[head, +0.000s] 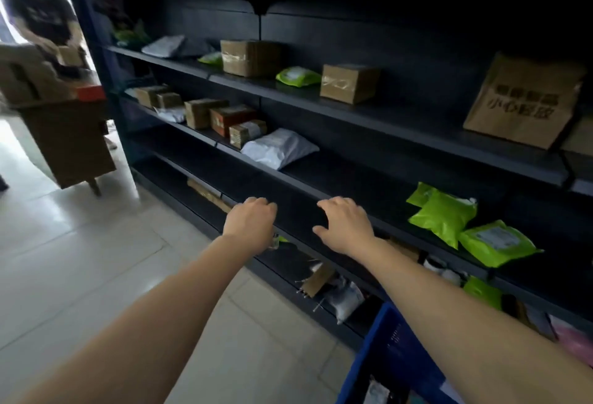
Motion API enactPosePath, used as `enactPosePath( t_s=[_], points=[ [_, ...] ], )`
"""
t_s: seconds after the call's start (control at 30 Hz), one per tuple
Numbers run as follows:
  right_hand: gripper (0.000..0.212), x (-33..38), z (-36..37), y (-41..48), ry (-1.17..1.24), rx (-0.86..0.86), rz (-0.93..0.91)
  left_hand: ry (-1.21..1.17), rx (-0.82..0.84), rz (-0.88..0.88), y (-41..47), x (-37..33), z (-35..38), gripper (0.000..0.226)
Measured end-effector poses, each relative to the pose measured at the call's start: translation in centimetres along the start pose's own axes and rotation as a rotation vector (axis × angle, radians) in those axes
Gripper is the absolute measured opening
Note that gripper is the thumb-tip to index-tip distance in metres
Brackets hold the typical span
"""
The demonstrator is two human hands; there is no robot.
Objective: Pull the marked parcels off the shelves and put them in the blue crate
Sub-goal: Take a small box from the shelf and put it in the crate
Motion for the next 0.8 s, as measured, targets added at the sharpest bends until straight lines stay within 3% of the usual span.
enactPosePath(
  t_s=[0.37, 0.8],
  points=[
    [0.054, 8.9, -2.5, 11.9, -0.027, -0.046, 0.037, 0.005, -0.084, 0.038, 7.6, 13.3, -4.7, 0.030],
    [0.048, 7.1, 0.7, 31.3, -0.048, -0.057, 0.082, -0.016, -0.100, 0.028, 26.2, 21.0, -1.2, 0.019]
  ],
)
Point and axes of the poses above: each hand's wrist, its own y-axis towards the middle knuckle, its own z-axis out of the palm, x = y × z, the point moved 2 cm from there along y, towards the middle knuckle, and after that the axes turned 8 degrees about -y, right-handed, at the moved point
